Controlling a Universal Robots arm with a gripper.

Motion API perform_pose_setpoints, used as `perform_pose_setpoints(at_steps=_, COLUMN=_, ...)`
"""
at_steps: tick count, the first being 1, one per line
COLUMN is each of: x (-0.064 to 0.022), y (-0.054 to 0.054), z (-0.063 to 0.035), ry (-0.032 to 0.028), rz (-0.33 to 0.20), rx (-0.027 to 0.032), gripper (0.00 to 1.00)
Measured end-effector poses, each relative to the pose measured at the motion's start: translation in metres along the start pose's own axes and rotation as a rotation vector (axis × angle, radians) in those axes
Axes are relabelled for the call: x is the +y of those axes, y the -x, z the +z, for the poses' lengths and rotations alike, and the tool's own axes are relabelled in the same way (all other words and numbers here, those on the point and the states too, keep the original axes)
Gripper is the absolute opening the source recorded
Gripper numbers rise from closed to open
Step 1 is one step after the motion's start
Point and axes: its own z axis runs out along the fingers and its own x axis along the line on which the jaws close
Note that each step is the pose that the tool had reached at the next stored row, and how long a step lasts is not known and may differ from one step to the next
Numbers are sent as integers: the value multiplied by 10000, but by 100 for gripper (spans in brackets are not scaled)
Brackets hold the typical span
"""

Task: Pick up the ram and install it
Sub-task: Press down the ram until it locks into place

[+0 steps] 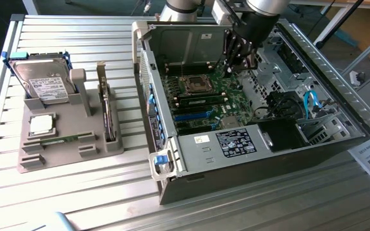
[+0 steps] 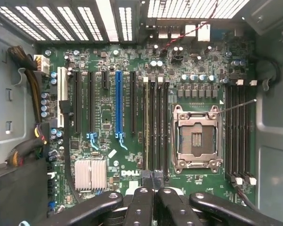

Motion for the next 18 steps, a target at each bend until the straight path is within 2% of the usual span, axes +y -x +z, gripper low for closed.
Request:
perform_pose_setpoints(at_steps=12, x=-13, y=-9, z=325, ry=50, rz=1, rx=13, gripper=10)
perform_pose_setpoints(at_steps=15, x=-15, y=-10, z=377, ry=55, rz=2, rx=21, gripper=10)
perform_pose_setpoints(at_steps=18, x=-16, y=-10, z=382, ry=56, rz=3, rx=28, gripper=10)
